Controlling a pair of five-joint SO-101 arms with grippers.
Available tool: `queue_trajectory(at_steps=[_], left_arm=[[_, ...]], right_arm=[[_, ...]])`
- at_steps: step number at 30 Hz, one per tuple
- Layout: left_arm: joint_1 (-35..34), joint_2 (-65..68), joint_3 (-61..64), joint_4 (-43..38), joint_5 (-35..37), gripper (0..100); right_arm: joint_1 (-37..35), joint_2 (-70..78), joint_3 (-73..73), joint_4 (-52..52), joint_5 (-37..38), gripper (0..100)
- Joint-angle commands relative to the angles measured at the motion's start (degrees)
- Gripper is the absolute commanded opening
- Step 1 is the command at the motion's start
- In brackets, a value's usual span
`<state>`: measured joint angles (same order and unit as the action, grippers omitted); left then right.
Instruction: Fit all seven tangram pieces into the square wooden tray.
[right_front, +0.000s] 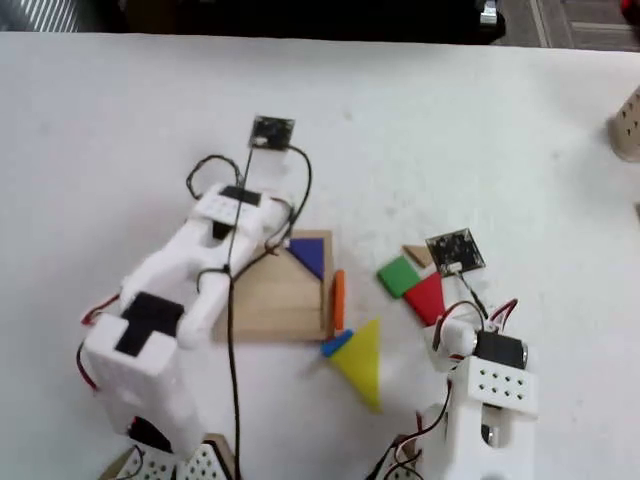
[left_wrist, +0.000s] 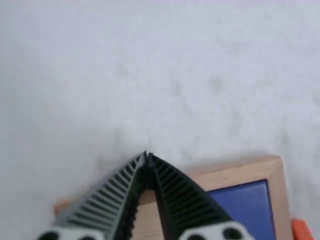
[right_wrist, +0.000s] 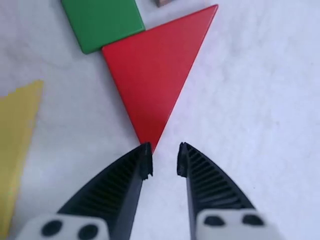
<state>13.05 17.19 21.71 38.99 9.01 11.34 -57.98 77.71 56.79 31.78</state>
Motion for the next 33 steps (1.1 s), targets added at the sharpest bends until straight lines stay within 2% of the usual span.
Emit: queue_trajectory(at_steps=[1, 6, 16, 24, 28, 33], left_arm=[[-0.3, -9.9, 6.9, -7.6, -0.6, 3], [-6.5, -14.5, 10.6, -15.4, -0.3, 3], [-14.6, -19.1, 11.0, -16.3, -0.4, 3], [-14.6, -19.3, 11.2, -15.9, -0.5, 3], [-14.6, -19.3, 12.3, -16.4, -0.5, 3], [-14.9, -19.2, 12.1, -17.0, -0.6, 3]], right_arm=[[0.0, -0.9, -0.3, -1.0, 0.8, 8.8], [0.0, -0.9, -0.3, -1.0, 0.8, 8.8], [0.0, -0.9, -0.3, -1.0, 0.8, 8.8], [-0.3, -0.6, -0.2, -1.0, 0.8, 9.1], [-4.3, -1.0, 1.1, -1.1, 1.3, 9.1], [-9.5, -1.2, 0.1, -1.0, 7.6, 9.1]])
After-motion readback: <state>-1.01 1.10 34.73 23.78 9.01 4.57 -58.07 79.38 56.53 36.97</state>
